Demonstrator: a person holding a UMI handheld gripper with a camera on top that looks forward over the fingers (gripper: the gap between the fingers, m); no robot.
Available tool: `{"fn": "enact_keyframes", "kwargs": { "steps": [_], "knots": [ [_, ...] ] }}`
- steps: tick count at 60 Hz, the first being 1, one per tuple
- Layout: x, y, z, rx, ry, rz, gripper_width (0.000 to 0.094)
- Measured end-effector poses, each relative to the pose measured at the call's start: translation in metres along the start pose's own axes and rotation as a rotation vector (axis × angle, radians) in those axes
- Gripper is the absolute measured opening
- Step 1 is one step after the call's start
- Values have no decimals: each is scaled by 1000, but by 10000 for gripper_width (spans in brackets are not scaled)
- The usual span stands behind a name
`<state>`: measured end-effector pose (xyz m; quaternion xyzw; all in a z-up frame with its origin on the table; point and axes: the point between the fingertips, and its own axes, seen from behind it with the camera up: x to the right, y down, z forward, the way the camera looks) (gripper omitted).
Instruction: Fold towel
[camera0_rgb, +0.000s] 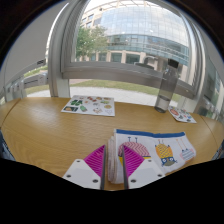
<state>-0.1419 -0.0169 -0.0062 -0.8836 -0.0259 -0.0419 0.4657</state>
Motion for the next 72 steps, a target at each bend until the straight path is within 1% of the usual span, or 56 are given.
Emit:
{"fn": "enact_keyframes", "kwargs": {
  "steps": [6, 8, 9, 18, 24, 28, 33, 38, 45, 47, 52, 57, 61, 62, 66, 72],
  "knots": [
    [5, 2, -1, -19, 10, -15, 76],
    [7, 2, -1, -16, 16, -11, 36],
    [8, 2, -1, -16, 15, -6, 31],
    [6, 0, 0, -27, -31, 71, 29],
    [2, -6, -7, -31, -104, 117, 29],
    [5, -22, -19, -7, -171, 156, 29],
    [28, -52, -37, 55, -222, 182, 30],
    [68, -75, -53, 103, -222, 181, 30],
    [135, -80, -58, 116, -193, 177, 29],
    [157, -74, -56, 110, -182, 180, 28],
    [200, -55, -43, 66, -161, 189, 28],
    [235, -23, -24, 14, -140, 192, 29],
    [255, -9, -12, 7, -127, 198, 29],
    [259, -4, -8, 3, -121, 196, 55],
    [280, 9, -2, -19, -63, 169, 259],
    [306, 3, -6, 17, 21, 93, 569]
  ]
}}
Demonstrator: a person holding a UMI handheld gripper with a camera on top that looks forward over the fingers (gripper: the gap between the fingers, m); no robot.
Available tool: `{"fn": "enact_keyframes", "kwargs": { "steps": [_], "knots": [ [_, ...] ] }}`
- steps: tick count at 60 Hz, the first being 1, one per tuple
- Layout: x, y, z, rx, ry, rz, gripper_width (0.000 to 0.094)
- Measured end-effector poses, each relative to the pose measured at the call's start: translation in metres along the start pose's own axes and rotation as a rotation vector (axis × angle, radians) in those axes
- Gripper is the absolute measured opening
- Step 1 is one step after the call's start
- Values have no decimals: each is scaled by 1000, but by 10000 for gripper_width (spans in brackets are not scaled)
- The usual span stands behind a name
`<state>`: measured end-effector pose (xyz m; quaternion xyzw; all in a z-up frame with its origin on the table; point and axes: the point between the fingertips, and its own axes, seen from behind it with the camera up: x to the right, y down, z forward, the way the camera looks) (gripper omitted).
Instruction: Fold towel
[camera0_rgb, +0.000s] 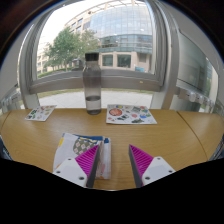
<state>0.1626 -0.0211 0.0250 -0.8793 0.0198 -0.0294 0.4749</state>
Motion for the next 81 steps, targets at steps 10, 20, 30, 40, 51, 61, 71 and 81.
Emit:
{"fn": "enact_keyframes", "kwargs": {
  "steps": [10, 20, 30, 40, 51, 61, 71, 81],
  "knots": [
    [-11, -39, -32, 105, -19, 36, 718],
    [-73, -68, -80, 176, -124, 82, 794],
    [-136, -66, -121, 214, -160, 71, 795],
    [-184, -42, -152, 225, -138, 50, 797],
    [-218, -19, -176, 206, -134, 11, 803],
    [-226, -13, -190, 210, -123, 0, 809],
    [-229, -10, -199, 208, -104, -5, 810],
    [-233, 0, -200, 193, -102, 3, 812]
  ]
}}
